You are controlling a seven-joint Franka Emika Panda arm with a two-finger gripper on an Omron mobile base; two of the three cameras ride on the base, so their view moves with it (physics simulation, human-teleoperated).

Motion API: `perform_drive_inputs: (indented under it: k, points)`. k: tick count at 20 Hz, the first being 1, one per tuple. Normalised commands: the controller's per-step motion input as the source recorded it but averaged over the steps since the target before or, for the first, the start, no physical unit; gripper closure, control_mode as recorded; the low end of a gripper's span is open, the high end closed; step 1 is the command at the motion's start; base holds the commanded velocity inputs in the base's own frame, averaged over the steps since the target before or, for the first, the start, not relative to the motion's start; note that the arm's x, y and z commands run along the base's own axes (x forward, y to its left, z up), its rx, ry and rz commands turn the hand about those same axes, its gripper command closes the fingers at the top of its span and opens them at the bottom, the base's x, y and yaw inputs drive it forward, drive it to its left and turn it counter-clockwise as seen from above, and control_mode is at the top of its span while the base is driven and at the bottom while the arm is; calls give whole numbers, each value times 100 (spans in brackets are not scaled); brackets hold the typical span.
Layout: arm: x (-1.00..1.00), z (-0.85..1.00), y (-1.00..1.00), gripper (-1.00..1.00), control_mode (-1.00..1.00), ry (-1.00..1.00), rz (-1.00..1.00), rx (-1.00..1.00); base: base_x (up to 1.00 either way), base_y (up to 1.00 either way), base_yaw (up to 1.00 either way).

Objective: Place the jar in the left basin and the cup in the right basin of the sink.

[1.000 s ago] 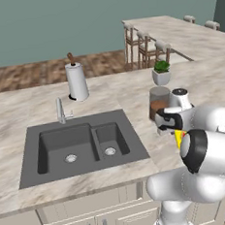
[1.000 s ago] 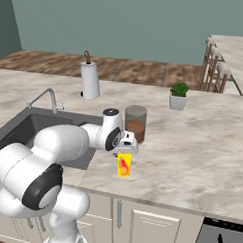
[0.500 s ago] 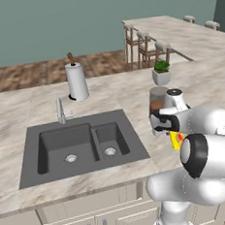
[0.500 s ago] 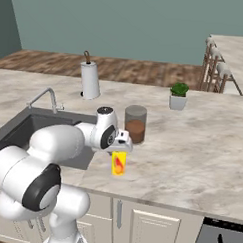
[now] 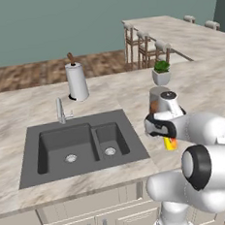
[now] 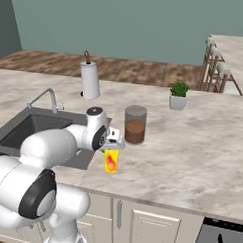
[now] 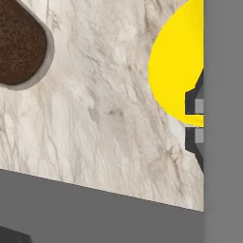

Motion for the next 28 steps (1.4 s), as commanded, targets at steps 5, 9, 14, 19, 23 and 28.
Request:
perform_drive_inputs:
  k: [5,9,14,19,23,28]
  points:
    - [0,3,19,100,-100,-11,0,0,0,0,0]
    - [9,0,21,100,-100,-7,0,0,0,0,0]
    - [27,0,25,100,-100,-1,0,1,0,0,0]
    - [40,0,29,100,-100,0,0,1,0,0,0]
    - [38,2,33,100,-100,0,0,0,0,0,0]
    - [28,5,39,100,-100,0,0,0,0,0,0]
